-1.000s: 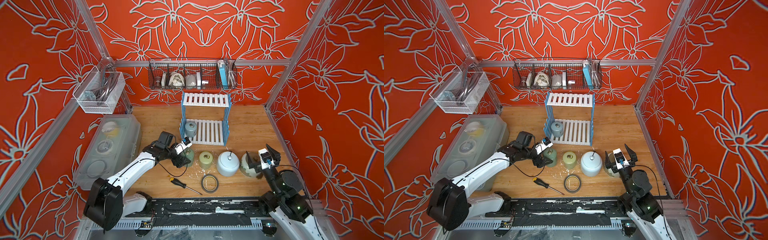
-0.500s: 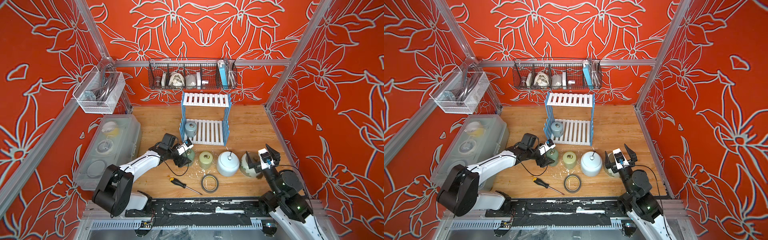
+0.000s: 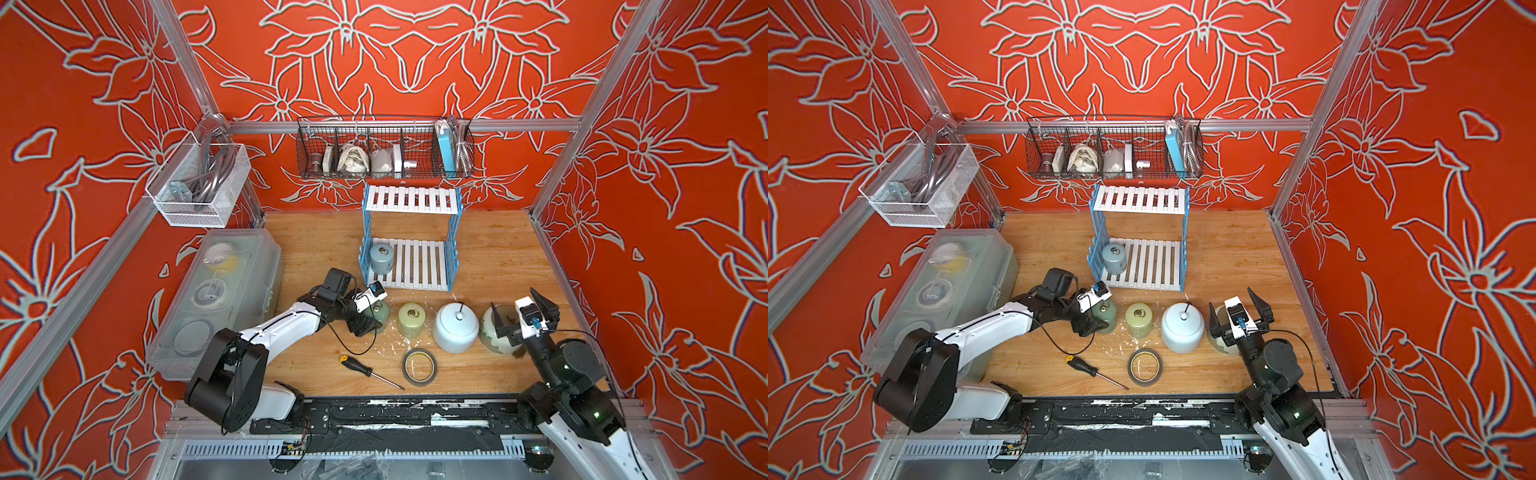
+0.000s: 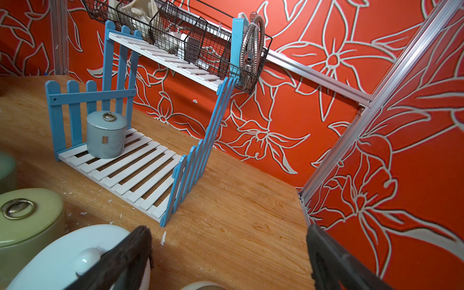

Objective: Remove the tea canisters from the shelf
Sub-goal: Place the tea canister at the center of the board.

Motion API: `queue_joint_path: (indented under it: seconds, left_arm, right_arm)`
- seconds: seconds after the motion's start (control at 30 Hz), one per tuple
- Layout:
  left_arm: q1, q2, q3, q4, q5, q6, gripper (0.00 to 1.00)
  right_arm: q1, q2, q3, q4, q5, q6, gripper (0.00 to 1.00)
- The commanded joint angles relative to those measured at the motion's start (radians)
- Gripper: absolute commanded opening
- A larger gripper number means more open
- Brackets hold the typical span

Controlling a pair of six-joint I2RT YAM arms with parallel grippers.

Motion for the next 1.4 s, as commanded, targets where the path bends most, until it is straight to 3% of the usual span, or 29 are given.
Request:
queue_joint_path:
  seconds: [0.0, 0.13, 0.37, 0.73, 1.03, 1.37]
  left_arm:
    - [0.002, -0.029, 0.005, 0.028, 0.047, 0.037, 0.79]
    - [0.002, -0.044, 0.009, 0.026, 0.018, 0.021, 0.99]
    - [0.002, -0.116, 0.054, -0.05, 0.005, -0.04, 0.99]
    - [0.002, -0.317, 0.156, -0.309, -0.084, -0.131, 0.99]
    - [0.059, -0.459, 0.224, -0.41, -0.122, -0.275, 0.99]
    - [0.184, -0.544, 0.202, -0.405, -0.197, -0.368, 0.99]
  right_arm:
    - [-0.006, -0.002, -0.006, 0.013, -0.007, 0.006, 1.0]
    - [-0.005, 0.003, -0.003, 0.013, 0.002, 0.007, 0.99]
    - [-0.006, -0.006, 0.004, 0.0, -0.01, 0.01, 1.0]
    - [-0.006, 0.041, 0.058, -0.038, -0.06, -0.005, 1.0]
    - [-0.006, 0.28, 0.241, -0.097, -0.17, 0.0, 1.0]
    - [0.003, 0.577, 0.418, -0.049, -0.299, 0.124, 1.0]
